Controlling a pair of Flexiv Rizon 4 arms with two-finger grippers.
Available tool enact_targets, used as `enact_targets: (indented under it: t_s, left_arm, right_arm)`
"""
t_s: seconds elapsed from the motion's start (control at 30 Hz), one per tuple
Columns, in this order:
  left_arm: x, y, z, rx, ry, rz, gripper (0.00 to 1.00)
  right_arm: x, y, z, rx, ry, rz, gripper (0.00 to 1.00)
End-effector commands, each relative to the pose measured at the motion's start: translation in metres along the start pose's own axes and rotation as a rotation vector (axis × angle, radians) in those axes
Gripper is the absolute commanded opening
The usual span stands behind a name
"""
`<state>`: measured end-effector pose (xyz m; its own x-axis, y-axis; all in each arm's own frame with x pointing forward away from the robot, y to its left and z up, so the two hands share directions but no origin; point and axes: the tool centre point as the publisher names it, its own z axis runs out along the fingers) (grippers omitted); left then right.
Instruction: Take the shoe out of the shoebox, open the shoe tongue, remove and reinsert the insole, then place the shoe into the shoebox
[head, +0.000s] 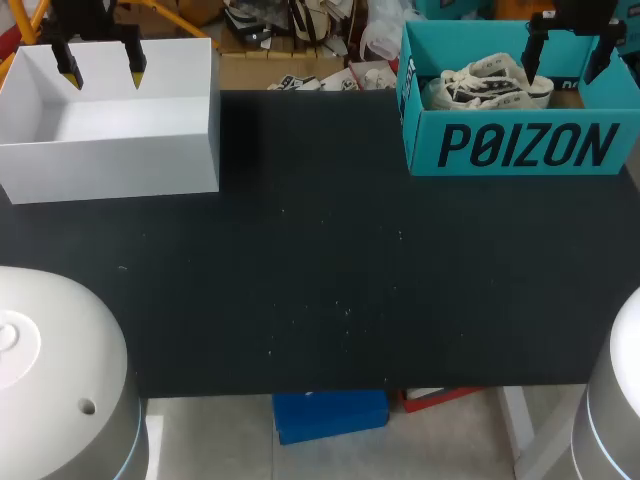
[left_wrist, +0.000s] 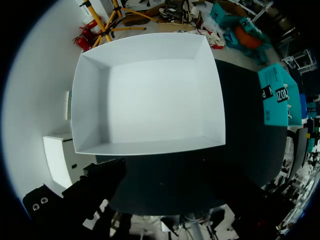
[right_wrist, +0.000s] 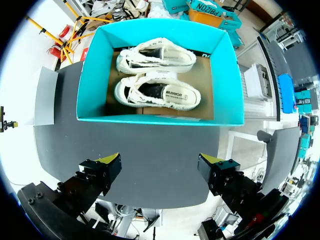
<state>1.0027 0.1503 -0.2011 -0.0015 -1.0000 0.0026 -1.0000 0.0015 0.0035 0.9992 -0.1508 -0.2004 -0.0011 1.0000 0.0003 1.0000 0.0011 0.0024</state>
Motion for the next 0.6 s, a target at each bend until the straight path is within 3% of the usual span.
enact_targets:
  t_s: [0.03,0.23,0.37,0.5,0.6]
  left_arm:
    - [0.0,0.001,-0.001,-0.001,-0.002,-0.001,1.0]
    - [0.0,0.001,-0.001,-0.001,-0.002,-0.001,1.0]
    - [0.0,0.001,-0.001,-0.001,-0.002,-0.001,1.0]
    - [0.0,0.001,-0.001,-0.001,-0.002,-0.001,1.0]
    - [0.0,0.001,-0.001,-0.001,-0.002,-0.001,1.0]
  right_arm:
    - [0.0,0.0,0.0,0.001,0.0,0.0,1.0]
    - [0.001,0.001,0.001,-0.01,0.0,-0.037,1.0]
    - [0.011,0.002,-0.002,-0.043,-0.021,-0.338,1.0]
    - [0.017,-0.013,-0.01,0.011,-0.042,-0.908,1.0]
    - [0.017,-0.013,-0.01,0.011,-0.042,-0.908,1.0]
